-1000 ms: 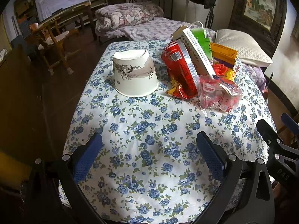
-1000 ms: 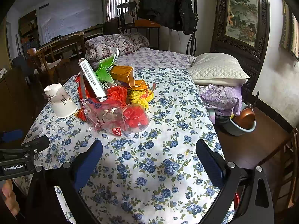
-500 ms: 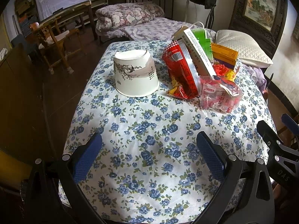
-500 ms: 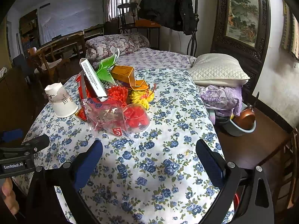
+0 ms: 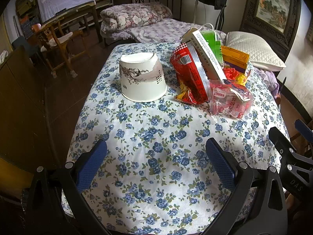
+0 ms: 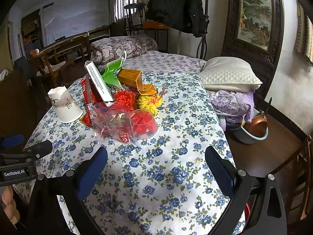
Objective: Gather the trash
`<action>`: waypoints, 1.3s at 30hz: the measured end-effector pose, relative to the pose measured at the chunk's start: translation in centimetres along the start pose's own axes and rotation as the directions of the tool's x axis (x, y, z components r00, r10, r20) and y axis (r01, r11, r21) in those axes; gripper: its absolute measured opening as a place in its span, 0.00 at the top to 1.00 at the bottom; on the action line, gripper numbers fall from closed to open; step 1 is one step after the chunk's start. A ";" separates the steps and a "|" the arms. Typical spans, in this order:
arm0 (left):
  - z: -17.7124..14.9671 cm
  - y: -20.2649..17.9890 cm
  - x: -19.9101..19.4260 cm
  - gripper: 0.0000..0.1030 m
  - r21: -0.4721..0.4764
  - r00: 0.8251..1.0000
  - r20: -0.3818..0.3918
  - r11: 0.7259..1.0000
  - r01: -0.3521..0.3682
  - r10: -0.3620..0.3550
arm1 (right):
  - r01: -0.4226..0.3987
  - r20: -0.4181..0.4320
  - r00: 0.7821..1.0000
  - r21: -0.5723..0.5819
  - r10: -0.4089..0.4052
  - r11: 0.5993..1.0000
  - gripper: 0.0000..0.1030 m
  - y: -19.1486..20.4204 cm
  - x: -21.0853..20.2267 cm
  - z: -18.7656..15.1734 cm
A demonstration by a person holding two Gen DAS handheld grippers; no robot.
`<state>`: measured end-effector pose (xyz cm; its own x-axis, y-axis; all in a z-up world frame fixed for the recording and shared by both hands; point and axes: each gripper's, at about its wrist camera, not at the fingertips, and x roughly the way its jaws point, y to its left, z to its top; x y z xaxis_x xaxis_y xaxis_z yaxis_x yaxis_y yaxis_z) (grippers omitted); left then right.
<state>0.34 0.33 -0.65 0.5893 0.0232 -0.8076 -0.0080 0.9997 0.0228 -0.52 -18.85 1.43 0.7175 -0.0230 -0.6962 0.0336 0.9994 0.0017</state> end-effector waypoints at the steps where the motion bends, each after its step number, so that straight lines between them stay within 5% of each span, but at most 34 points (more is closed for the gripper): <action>1: 0.0 0.0 0.0 0.06 -0.001 1.000 0.000 1.000 0.000 0.000 | 0.000 0.000 1.000 0.000 0.000 1.000 0.05 0.0 0.0 0.0; 39: 0.1 0.3 -0.2 0.06 -0.001 1.000 0.008 1.000 0.000 0.000 | 0.002 0.002 1.000 -0.003 -0.002 1.000 0.05 0.0 0.0 -0.1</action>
<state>0.29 0.59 -0.41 0.5955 0.0234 -0.8030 -0.0093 0.9997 0.0223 -0.54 -18.81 1.36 0.7186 -0.0248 -0.6950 0.0326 0.9995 -0.0020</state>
